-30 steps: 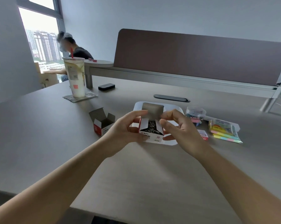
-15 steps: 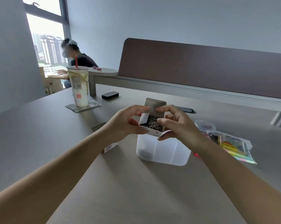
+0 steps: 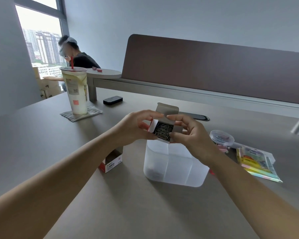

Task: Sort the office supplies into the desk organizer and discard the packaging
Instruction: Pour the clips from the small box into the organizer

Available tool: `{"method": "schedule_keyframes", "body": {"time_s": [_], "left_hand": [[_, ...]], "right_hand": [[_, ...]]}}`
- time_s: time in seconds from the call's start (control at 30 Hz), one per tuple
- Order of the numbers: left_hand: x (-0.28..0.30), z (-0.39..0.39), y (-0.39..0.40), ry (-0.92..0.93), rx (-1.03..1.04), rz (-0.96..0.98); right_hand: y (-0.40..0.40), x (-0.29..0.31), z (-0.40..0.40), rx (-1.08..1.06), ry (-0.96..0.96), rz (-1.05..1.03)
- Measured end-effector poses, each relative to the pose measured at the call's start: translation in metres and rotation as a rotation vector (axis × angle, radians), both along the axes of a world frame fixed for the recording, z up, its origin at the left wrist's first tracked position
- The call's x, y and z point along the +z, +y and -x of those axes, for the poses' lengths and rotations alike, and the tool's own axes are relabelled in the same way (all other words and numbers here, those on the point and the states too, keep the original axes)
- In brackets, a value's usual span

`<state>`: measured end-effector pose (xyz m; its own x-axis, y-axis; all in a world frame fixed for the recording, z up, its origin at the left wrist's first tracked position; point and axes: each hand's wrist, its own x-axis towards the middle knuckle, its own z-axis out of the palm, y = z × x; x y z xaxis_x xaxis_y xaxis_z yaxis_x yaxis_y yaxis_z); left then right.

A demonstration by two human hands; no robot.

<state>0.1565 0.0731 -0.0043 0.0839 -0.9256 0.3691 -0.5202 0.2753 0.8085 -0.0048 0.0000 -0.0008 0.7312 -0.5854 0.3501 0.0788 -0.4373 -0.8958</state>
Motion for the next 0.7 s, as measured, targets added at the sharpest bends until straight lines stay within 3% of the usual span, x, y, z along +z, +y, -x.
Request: {"method": "schedule_keyframes", "body": {"time_s": [0.7], "left_hand": [[-0.016, -0.008, -0.008, -0.024, -0.020, 0.003]], "right_hand": [[0.010, -0.015, 0.003, -0.220, 0.147, 0.414]]}}
